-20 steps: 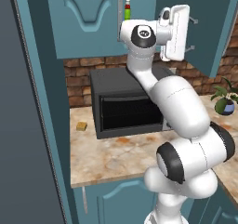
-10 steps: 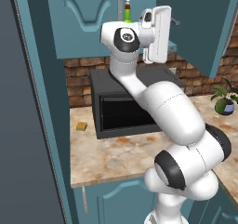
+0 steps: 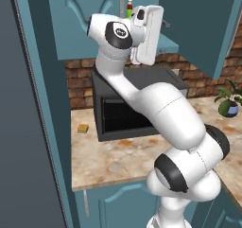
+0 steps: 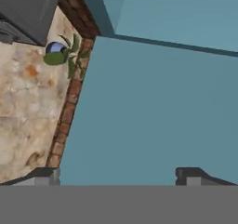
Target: Pick the sponge and spray from the cabinet and place them on the counter.
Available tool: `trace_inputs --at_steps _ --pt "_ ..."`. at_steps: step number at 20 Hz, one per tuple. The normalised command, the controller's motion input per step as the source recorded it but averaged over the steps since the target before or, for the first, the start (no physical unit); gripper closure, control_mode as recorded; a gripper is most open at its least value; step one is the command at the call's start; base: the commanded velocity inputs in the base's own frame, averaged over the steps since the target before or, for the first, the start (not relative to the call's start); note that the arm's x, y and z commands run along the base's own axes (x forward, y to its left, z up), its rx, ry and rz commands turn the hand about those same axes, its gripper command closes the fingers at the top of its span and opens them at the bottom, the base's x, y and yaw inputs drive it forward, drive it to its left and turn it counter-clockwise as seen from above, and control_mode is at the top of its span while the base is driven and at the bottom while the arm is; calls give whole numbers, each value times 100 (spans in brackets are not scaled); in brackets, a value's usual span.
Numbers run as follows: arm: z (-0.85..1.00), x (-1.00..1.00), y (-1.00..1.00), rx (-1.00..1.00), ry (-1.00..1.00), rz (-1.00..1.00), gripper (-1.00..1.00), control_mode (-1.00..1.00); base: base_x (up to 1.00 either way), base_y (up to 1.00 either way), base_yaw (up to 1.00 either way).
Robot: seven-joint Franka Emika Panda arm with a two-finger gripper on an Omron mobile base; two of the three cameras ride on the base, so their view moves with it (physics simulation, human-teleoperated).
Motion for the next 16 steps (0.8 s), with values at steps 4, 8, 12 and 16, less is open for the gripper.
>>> trace_inputs --at_steps 4,8,12,16 --pt "0 0 40 13 -4 14 -100 -100 0 0 0" --pt "-1 -2 46 17 -9 22 -100 -100 0 0 0" --pt "-7 -14 39 11 -30 23 -100 -100 0 0 0" --pt "0 0 29 16 -19 23 -100 -100 0 0 0"
